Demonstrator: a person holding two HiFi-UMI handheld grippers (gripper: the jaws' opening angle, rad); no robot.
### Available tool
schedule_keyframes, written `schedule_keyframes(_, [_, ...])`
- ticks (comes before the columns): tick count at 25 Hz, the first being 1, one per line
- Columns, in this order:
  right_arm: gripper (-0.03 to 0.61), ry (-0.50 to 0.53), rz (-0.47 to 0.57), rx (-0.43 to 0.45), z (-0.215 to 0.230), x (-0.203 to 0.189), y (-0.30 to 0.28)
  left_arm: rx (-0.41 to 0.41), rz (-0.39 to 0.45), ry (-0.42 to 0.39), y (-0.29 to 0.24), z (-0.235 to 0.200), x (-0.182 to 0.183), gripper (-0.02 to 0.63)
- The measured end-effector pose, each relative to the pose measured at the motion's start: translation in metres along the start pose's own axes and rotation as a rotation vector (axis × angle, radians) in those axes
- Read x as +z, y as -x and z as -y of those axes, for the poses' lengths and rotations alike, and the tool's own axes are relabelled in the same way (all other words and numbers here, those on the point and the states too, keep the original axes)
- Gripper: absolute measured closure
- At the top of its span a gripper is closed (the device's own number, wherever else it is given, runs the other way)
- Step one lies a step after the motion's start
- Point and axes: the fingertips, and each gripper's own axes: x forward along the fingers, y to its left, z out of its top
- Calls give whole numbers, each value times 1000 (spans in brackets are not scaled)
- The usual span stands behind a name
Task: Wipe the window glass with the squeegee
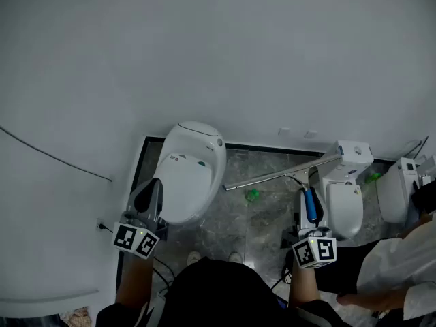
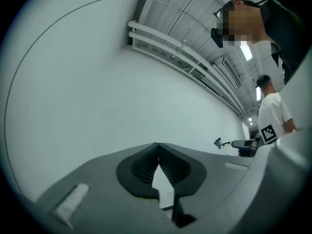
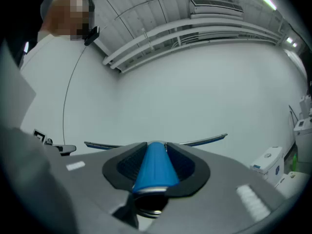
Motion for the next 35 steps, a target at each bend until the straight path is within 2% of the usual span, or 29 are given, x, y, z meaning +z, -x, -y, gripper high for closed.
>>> schedule_keyframes(6, [448,-14,-8,10,-7,-6,2,-2,-35,-76,-2,-7,10,612])
schedule_keyframes(14, [448,-18,-27,15,-4,-10,7,3,-33,-64,5,-5,11,612])
schedule_keyframes(18, [447,-15,-18,47,-16,-11,3,21,-12,-44,16,-13,16,612])
schedule_keyframes(24, [446,-11,-8,150,-40,-15,-8,92,-26,-61,41,-29,18,612])
schedule_keyframes(27, [446,-8,-13,226,-43,-13,-16,144,-17,-77,53,-20,15,612])
schedule_keyframes(31, [446,-16,-42,336,-46,-17,-30,245,-1,-87,76,-5,14,612])
schedule_keyframes(35, [446,-30,-73,483,-71,-29,-48,380,21,-83,112,-4,14,612])
